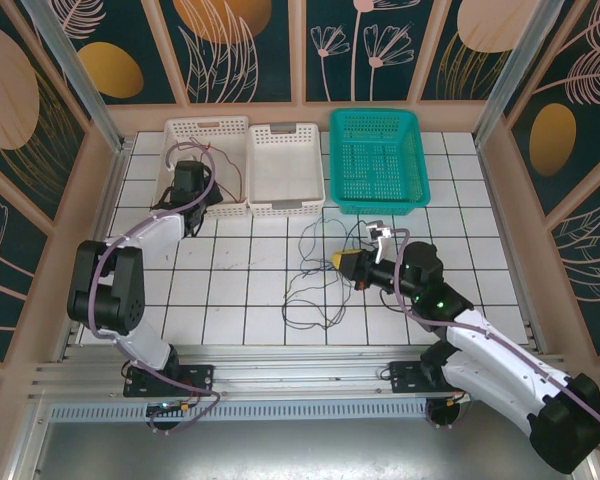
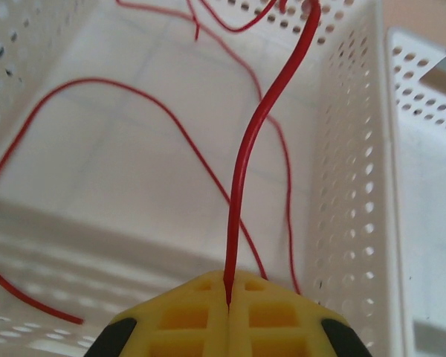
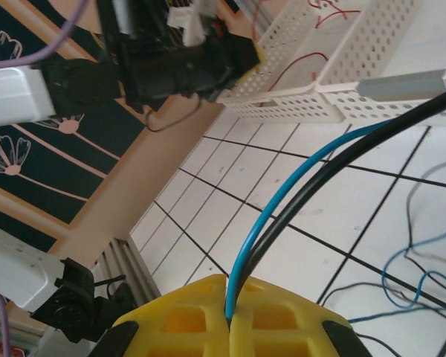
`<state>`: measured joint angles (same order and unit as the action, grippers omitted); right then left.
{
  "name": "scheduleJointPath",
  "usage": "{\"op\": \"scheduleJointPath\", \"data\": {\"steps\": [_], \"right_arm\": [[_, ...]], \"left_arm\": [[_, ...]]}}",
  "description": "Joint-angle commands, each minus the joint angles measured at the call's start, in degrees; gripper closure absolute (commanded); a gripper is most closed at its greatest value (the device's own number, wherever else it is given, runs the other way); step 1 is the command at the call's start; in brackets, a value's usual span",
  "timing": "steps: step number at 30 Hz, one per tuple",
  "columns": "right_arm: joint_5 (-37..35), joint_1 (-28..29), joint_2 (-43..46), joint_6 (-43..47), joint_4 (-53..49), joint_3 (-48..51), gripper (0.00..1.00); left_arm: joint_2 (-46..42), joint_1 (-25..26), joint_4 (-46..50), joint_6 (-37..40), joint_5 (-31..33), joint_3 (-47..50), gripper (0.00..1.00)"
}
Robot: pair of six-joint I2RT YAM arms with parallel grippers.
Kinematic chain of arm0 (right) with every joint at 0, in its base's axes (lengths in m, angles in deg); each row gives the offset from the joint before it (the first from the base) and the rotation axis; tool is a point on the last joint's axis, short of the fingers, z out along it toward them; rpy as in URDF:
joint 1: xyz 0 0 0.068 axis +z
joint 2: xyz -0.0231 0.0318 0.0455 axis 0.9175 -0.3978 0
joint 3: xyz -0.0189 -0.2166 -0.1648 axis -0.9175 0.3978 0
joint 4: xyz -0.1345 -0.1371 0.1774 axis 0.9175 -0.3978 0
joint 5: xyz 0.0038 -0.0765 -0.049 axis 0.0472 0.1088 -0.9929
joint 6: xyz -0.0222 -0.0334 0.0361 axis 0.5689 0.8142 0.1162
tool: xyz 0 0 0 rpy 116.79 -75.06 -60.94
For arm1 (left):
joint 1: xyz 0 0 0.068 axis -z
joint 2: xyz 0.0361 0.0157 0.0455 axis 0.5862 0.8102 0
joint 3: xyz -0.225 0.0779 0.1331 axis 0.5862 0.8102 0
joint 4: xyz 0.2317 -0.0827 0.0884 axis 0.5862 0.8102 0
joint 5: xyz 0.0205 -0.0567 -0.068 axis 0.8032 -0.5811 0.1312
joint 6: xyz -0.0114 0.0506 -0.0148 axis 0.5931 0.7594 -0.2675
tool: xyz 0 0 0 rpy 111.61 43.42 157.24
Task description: Untangle the cables
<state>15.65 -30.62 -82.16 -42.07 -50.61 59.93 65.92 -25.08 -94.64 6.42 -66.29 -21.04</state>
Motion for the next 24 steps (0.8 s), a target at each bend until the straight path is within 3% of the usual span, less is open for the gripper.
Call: {"op": "scheduleJointPath", "data": {"steps": [1,13,24], "right_arm": [[-0.31,1.05,1.01,1.38,-0.55,-2.44,1.00],[-1.74,1.50,3.15,1.82,-2.26,-3.12,1.00],[-1.76,1.59,3.43,1.80,-2.44,-3.41,1.00]], "left_arm": [[1.60,-0.15,-3.77,-2.36,-2.27,1.52,1.00],[6.52,-0.09,-5.36,-4.24,-5.26,1.88,1.00],[6.24,-0.09,-3.40,-3.87,-5.16,0.23,0.77]]}}
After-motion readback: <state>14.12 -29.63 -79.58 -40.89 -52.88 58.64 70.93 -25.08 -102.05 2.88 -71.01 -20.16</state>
